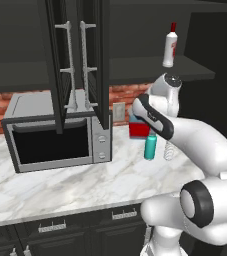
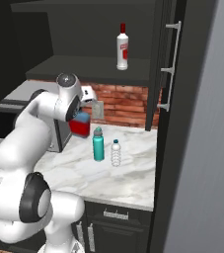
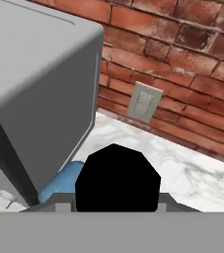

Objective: Sort all alcoholic drinks to one cabinet, and non-alcoholic drinks to the other.

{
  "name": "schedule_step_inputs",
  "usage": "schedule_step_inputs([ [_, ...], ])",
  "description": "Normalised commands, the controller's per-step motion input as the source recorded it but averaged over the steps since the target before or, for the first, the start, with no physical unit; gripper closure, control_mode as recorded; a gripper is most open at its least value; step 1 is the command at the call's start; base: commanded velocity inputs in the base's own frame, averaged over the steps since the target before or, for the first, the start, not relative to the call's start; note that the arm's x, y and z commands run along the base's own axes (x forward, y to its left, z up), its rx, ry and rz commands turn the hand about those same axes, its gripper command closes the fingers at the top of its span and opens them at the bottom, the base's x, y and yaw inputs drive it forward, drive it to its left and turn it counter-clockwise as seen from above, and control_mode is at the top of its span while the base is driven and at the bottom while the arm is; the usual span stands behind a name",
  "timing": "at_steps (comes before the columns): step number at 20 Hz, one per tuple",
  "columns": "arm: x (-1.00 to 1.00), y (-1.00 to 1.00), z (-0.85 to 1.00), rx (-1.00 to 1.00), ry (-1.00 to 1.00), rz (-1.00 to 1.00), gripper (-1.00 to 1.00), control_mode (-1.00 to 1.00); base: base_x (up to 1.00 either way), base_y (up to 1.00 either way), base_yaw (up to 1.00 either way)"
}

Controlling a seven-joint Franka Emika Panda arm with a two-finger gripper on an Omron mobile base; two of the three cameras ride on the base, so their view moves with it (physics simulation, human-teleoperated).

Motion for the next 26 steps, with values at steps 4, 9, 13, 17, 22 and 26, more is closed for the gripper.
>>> schedule_step_inputs([
  [4,-0.35,0.00,0.41,0.00,0.00,-0.02,1.00,-1.00,0.00,0.00,0.00],
  [9,-0.39,0.00,0.35,0.00,0.00,-0.03,1.00,-1.00,0.00,0.00,0.00],
  [13,-0.41,0.00,0.35,0.00,0.00,-0.04,1.00,-1.00,0.00,0.00,0.00],
  [17,-0.36,0.00,0.38,0.00,-0.01,-0.05,1.00,-1.00,0.00,0.00,0.00],
  [22,-0.28,0.00,0.38,0.00,-0.02,-0.05,1.00,-1.00,0.00,0.00,0.00],
  [26,-0.18,0.00,0.42,0.00,-0.03,-0.05,1.00,-1.00,0.00,0.00,0.00],
])
